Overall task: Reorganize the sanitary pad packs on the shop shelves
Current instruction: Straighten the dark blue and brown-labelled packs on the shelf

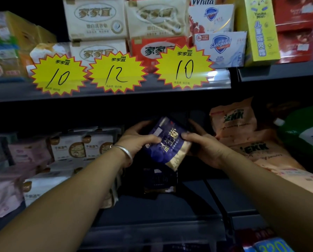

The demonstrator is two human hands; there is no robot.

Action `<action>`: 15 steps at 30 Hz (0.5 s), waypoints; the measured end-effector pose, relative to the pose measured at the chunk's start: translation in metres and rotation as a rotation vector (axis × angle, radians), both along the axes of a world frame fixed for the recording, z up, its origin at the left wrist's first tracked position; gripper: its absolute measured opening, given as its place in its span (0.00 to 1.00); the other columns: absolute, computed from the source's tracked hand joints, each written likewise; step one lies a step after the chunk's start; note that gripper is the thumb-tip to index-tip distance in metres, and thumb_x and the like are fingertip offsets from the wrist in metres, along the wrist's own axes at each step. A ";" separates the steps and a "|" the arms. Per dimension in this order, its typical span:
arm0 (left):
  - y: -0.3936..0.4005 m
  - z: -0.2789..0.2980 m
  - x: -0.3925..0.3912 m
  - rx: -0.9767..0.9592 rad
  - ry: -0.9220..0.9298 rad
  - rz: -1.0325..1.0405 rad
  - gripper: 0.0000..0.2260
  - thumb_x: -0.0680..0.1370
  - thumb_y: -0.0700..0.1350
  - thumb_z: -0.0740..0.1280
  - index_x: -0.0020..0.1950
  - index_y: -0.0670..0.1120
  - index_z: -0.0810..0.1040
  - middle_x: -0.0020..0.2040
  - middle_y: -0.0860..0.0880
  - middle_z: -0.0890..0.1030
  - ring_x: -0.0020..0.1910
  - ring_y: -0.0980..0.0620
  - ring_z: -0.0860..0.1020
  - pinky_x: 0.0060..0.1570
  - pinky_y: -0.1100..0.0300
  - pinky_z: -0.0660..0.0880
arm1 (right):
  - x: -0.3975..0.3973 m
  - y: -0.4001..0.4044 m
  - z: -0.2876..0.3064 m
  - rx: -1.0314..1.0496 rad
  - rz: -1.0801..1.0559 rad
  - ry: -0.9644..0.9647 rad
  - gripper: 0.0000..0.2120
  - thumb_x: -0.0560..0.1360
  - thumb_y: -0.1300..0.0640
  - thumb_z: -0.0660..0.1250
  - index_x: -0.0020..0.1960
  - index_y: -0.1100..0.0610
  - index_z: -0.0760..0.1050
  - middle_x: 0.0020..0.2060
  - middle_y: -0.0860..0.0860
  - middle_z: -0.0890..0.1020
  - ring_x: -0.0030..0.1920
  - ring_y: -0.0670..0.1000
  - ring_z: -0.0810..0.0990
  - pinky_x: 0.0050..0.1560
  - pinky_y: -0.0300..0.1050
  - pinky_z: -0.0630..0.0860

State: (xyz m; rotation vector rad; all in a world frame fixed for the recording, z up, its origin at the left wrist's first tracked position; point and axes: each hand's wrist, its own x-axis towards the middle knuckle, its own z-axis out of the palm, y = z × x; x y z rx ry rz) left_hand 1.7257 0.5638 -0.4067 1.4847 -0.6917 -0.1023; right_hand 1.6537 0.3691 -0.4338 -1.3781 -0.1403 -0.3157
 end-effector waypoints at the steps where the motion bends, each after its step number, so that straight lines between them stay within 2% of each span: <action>1: 0.002 0.003 0.003 0.061 -0.061 -0.022 0.32 0.58 0.40 0.77 0.62 0.49 0.76 0.50 0.52 0.82 0.45 0.55 0.81 0.46 0.62 0.78 | -0.002 -0.001 0.005 -0.066 0.011 0.032 0.44 0.61 0.60 0.77 0.71 0.44 0.61 0.54 0.51 0.83 0.51 0.53 0.82 0.49 0.51 0.79; 3: 0.005 0.010 0.008 0.167 -0.145 -0.084 0.34 0.51 0.47 0.76 0.57 0.55 0.76 0.57 0.51 0.80 0.54 0.55 0.79 0.55 0.59 0.76 | -0.007 -0.003 0.015 -0.265 0.099 0.110 0.38 0.63 0.61 0.76 0.69 0.49 0.67 0.56 0.52 0.82 0.54 0.54 0.82 0.52 0.50 0.78; 4: 0.007 0.012 0.009 0.214 -0.168 -0.111 0.34 0.50 0.48 0.76 0.55 0.56 0.76 0.60 0.51 0.79 0.56 0.56 0.78 0.57 0.58 0.75 | -0.008 -0.002 0.018 -0.354 0.151 0.140 0.31 0.64 0.62 0.74 0.66 0.52 0.71 0.56 0.54 0.82 0.55 0.54 0.82 0.56 0.50 0.77; 6: 0.008 0.016 0.013 0.278 -0.204 -0.163 0.34 0.50 0.47 0.76 0.56 0.57 0.75 0.61 0.50 0.78 0.56 0.57 0.78 0.58 0.57 0.75 | -0.005 0.001 0.022 -0.429 0.173 0.145 0.20 0.66 0.66 0.72 0.56 0.56 0.78 0.52 0.56 0.83 0.53 0.55 0.82 0.58 0.51 0.76; 8: 0.005 0.020 0.017 0.243 -0.210 -0.152 0.36 0.54 0.44 0.77 0.61 0.54 0.73 0.62 0.49 0.76 0.57 0.56 0.77 0.60 0.57 0.74 | 0.004 0.000 0.021 -0.384 0.102 0.111 0.15 0.64 0.64 0.73 0.50 0.58 0.80 0.48 0.57 0.84 0.50 0.56 0.83 0.57 0.51 0.76; 10: 0.002 0.018 0.029 0.161 -0.212 -0.028 0.36 0.60 0.43 0.78 0.67 0.49 0.69 0.63 0.48 0.74 0.61 0.53 0.74 0.64 0.56 0.70 | 0.017 -0.003 0.018 -0.302 -0.024 0.078 0.17 0.62 0.61 0.75 0.51 0.59 0.80 0.48 0.57 0.85 0.49 0.57 0.83 0.56 0.52 0.77; 12: -0.001 0.011 0.043 0.114 -0.195 0.177 0.36 0.64 0.52 0.76 0.69 0.44 0.69 0.64 0.47 0.74 0.64 0.51 0.73 0.67 0.53 0.68 | 0.033 -0.008 0.012 -0.199 -0.152 0.073 0.15 0.66 0.59 0.74 0.52 0.60 0.79 0.45 0.56 0.85 0.45 0.56 0.83 0.51 0.50 0.79; 13: -0.002 0.005 0.051 0.130 -0.180 0.257 0.37 0.64 0.58 0.74 0.68 0.43 0.70 0.65 0.46 0.75 0.64 0.49 0.73 0.68 0.52 0.67 | 0.041 -0.009 0.010 -0.140 -0.205 0.063 0.11 0.69 0.59 0.73 0.51 0.60 0.79 0.42 0.55 0.85 0.43 0.55 0.83 0.46 0.48 0.80; 14: -0.002 -0.001 0.060 0.179 -0.164 0.312 0.35 0.67 0.58 0.73 0.68 0.42 0.70 0.66 0.44 0.75 0.65 0.48 0.73 0.69 0.53 0.66 | 0.048 -0.010 0.008 -0.084 -0.247 0.046 0.08 0.70 0.58 0.72 0.48 0.59 0.79 0.39 0.53 0.85 0.41 0.53 0.83 0.42 0.46 0.80; 15: -0.002 -0.008 0.068 0.277 -0.161 0.352 0.32 0.70 0.55 0.72 0.68 0.41 0.70 0.67 0.42 0.73 0.67 0.46 0.71 0.69 0.55 0.64 | 0.055 -0.010 0.006 -0.027 -0.275 0.031 0.06 0.71 0.57 0.71 0.46 0.59 0.78 0.39 0.52 0.84 0.40 0.52 0.83 0.40 0.46 0.80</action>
